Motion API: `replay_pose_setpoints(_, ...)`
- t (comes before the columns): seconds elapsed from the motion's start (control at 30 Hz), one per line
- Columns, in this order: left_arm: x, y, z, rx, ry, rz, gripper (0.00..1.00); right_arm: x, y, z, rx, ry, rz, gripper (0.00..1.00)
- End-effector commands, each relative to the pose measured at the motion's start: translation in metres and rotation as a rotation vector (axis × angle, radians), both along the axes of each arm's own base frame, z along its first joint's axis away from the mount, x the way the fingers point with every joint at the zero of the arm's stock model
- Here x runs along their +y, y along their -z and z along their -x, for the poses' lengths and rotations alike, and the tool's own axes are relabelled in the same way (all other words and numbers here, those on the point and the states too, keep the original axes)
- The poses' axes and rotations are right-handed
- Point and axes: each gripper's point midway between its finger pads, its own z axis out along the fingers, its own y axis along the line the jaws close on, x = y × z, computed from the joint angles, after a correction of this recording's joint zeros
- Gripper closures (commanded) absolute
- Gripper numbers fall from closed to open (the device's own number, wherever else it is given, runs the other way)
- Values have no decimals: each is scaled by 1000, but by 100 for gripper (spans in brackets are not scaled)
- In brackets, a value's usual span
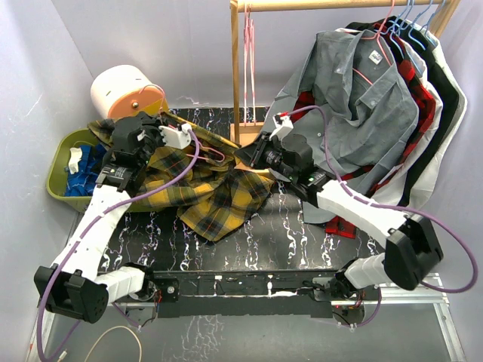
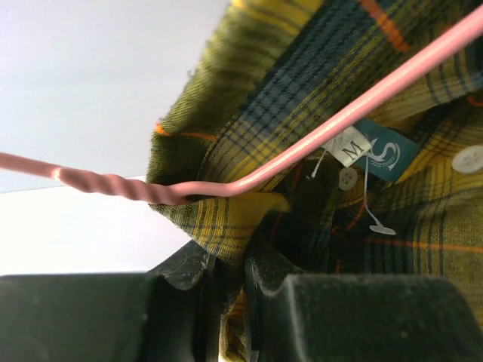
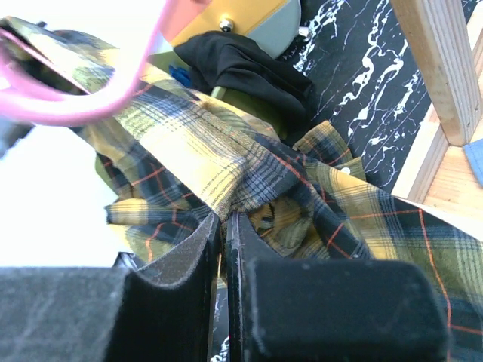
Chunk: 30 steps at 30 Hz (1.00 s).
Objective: Place the shirt on the hanger
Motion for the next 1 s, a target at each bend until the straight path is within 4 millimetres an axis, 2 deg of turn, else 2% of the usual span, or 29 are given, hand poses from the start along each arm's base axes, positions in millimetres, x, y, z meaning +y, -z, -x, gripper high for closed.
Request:
replay_pose_setpoints(0.0, 29, -77, 9, -316, -127, -104, 100, -22, -55, 7, -7, 85, -80, 92)
replay_pose_setpoints(0.07, 31, -84, 8, -345, -143, -88, 100, -28, -63, 8, -5, 113, -68, 92)
replay_pose_setpoints(0.13, 34, -92, 7, -375, -167, -61, 100, -30, -63, 9, 19, 116, -40, 92)
replay_pose_setpoints(0.3, 36, -105, 6, -431, -229, 31, 100, -11, -54, 23, 77, 41, -77, 92)
replay_pose_setpoints(0.43, 31, -100, 10, -489, -274, 41, 100, 29, -69, 45, 128, -25, -179, 92)
replay_pose_setpoints(0.53, 25, -90, 9, -479, -278, 66, 100, 71, -88, 66, 109, -66, -220, 92)
replay_pose_setpoints(0.6, 22, -86, 10, -460, -280, 133, 100, 98, -92, 78, 107, -86, -235, 92)
replay_pose_setpoints(0.73, 8, -70, 15, -330, -250, 366, 100, 129, -90, 73, 112, -81, -322, 92)
replay_pose_setpoints(0.8, -2, -55, 19, -232, -220, 453, 100, 145, -87, 66, 113, -83, -355, 92)
replay_pose_setpoints(0.83, -8, -50, 22, -184, -199, 519, 100, 155, -83, 62, 106, -83, -363, 92)
replay_pose_setpoints(0.9, -27, -40, 29, -64, -146, 645, 100, 166, -88, 54, 76, -70, -407, 92)
replay_pose_setpoints(0.97, -50, -32, 40, 59, -62, 746, 100, 168, -96, 45, 34, -37, -459, 92)
